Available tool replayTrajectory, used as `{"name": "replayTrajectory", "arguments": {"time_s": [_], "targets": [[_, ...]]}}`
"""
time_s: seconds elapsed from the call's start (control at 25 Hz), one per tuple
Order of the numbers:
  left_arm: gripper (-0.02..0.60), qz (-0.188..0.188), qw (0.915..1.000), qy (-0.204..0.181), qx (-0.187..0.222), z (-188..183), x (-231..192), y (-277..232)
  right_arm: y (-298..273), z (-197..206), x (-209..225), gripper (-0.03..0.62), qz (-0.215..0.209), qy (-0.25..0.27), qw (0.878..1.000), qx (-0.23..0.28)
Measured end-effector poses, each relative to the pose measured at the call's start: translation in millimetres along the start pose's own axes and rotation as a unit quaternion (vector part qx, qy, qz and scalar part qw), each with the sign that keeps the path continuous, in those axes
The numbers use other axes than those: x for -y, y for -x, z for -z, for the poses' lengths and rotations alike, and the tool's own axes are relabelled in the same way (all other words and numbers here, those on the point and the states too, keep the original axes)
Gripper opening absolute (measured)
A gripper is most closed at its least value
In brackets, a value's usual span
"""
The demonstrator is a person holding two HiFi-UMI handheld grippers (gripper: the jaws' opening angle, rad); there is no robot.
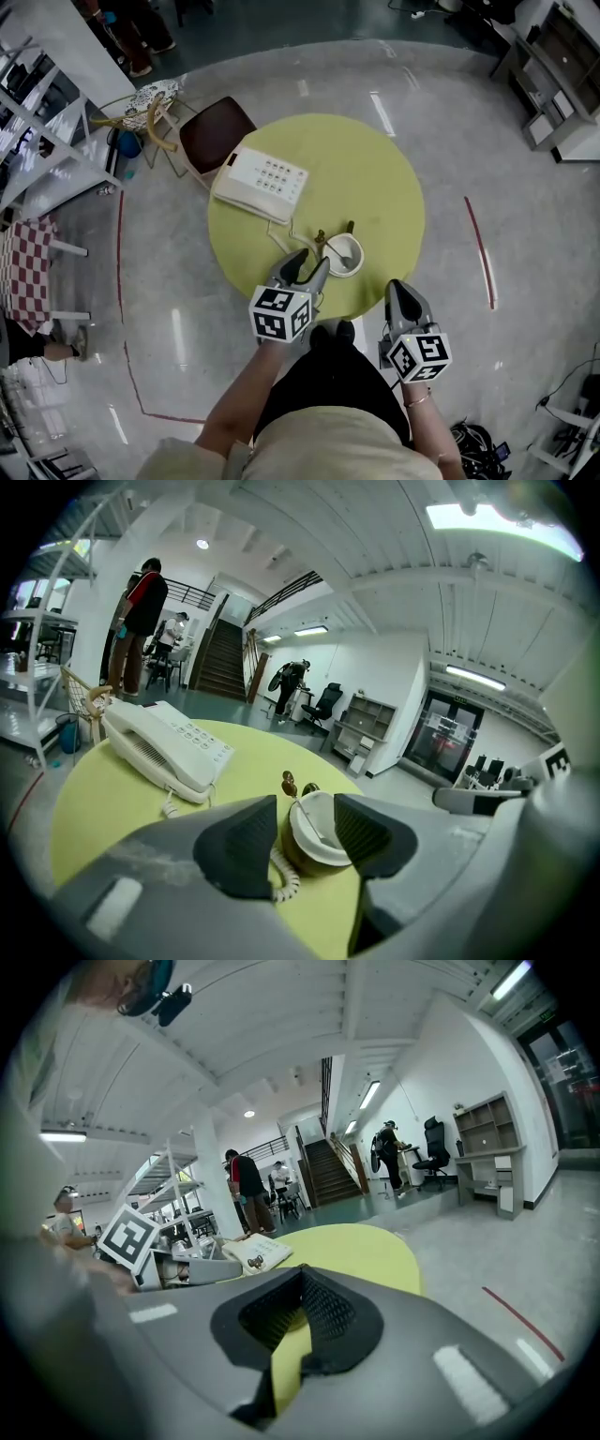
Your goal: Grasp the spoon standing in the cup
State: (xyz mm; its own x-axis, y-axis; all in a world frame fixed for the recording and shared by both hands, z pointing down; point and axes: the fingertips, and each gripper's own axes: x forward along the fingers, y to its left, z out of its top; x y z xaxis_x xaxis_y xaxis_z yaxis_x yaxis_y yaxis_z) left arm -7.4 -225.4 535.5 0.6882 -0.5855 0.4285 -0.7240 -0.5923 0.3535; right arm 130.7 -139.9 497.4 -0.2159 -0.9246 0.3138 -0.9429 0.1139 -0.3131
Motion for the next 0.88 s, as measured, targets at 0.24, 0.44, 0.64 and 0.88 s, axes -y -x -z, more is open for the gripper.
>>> {"name": "replayTrajectory", "arguments": {"time_s": [0.24,0.44,0.64,0.88], "targets": [[0.184,-0.009,0.9997,0.012,-0.018,2.7,-9.6,-25.7,-10.0,1.0,10.5,-0.002,-0.004,-0.004,1.0,-0.014],[0.183,-0.013,0.9993,0.02,-0.028,2.7,-17.8,-40.4,-18.6,3.6,17.1,-0.002,-0.003,-0.011,1.0,-0.023],[0.183,-0.008,0.9993,0.018,-0.03,-1.1,-16.9,-51.6,-27.1,7.6,23.2,-0.002,-0.004,-0.015,0.999,-0.034],[0.126,-0.004,0.9993,0.014,-0.034,-2.8,-14.5,-56.5,-32.9,10.0,25.1,-0.002,-0.004,-0.017,0.999,-0.039]]}}
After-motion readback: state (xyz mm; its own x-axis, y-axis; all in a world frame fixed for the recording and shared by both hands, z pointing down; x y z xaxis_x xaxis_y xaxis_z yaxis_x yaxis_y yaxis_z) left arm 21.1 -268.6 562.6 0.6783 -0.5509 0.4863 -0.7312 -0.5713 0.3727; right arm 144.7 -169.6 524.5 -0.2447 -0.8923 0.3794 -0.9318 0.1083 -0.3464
